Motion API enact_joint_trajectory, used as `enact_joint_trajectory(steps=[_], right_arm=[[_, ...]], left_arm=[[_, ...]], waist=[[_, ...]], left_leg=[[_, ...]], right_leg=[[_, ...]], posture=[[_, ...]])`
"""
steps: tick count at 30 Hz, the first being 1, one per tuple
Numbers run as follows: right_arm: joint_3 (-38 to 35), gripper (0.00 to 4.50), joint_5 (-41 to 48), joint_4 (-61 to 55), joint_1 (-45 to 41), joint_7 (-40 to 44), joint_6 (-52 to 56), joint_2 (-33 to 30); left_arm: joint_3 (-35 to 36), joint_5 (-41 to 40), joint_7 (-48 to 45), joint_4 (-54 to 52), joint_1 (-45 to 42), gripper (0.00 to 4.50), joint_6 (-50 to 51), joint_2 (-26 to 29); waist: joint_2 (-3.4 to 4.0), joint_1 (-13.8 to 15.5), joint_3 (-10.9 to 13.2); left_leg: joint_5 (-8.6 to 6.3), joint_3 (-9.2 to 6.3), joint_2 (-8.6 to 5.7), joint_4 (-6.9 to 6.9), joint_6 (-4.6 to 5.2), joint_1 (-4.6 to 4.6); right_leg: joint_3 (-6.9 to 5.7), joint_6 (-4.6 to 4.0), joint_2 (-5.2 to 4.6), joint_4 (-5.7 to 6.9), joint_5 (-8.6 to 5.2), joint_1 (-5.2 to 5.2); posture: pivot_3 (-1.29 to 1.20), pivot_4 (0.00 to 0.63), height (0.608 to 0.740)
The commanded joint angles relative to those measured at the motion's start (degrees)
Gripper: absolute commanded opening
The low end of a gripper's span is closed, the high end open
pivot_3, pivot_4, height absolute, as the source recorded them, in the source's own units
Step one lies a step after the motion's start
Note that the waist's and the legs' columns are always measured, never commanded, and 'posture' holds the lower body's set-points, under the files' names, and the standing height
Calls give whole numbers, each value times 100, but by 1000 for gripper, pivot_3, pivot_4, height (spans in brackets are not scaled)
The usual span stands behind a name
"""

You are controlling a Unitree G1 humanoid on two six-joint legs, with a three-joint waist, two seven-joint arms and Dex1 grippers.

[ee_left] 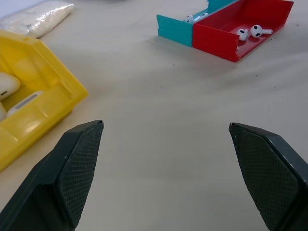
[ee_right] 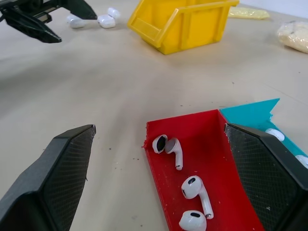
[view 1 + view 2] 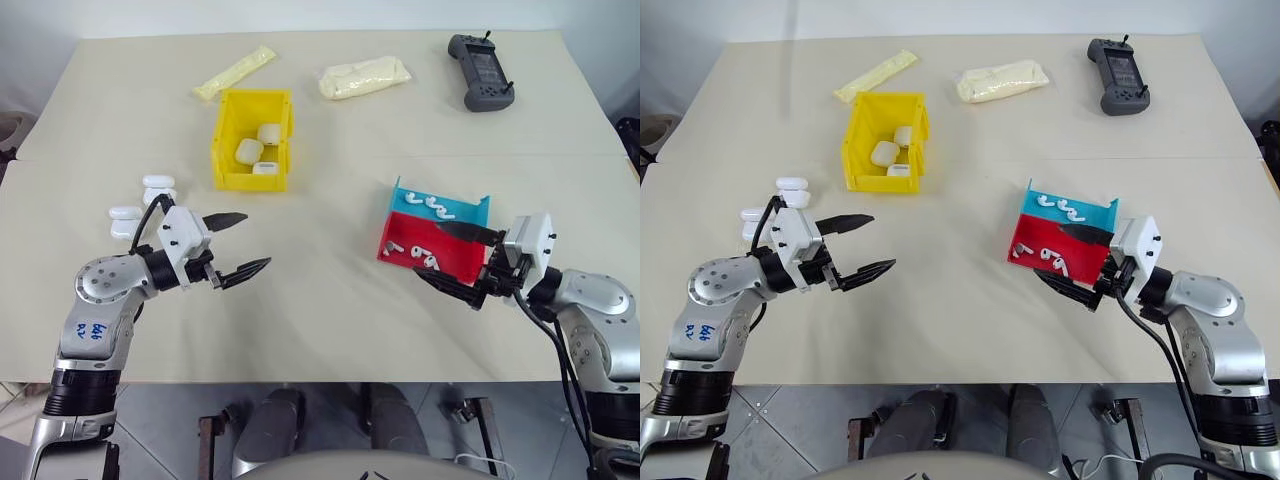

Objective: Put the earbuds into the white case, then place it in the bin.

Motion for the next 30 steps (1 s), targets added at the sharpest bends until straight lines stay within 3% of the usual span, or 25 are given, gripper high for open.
enact_joint_trajectory(steps=[1,9,20,25,30], right_arm=[[-173,4500,126,-117,27,108,-88,-90],[190,4500,46,209,-232,426,-468,262],[1117,4500,-436,946,-1435,426,-1320,1408],[1240,4500,-458,1124,-1595,506,-1372,1505],[1227,4500,-458,1168,-1609,607,-1344,1429]], left_arm=[[39,40,47,15,-83,4450,-102,8],[882,-271,744,-614,807,4450,170,-150],[3171,-408,3535,-2372,3079,4450,1433,-1548],[3576,-911,4198,-2848,3298,4450,2296,-1862],[3613,-1100,4537,-3022,3066,4450,3002,-1630]], waist=[[0,-2,0],[-2,-59,1],[-9,-132,-2],[-13,-3,-3],[-15,4,-5]], left_leg=[[0,0,0,0,0,0],[-2,0,3,-2,1,2],[-9,-6,-1,6,7,3],[-10,-26,-11,17,7,2],[-10,-32,-16,22,7,4]], right_leg=[[0,0,0,0,0,0],[0,0,1,0,0,-1],[-4,-2,-4,1,-1,7],[-27,-6,-15,-3,-3,18],[-35,-11,-20,-2,-6,19]], posture=[[0,150,740],[0,150,740],[0,150,740],[0,150,740],[0,150,740]])
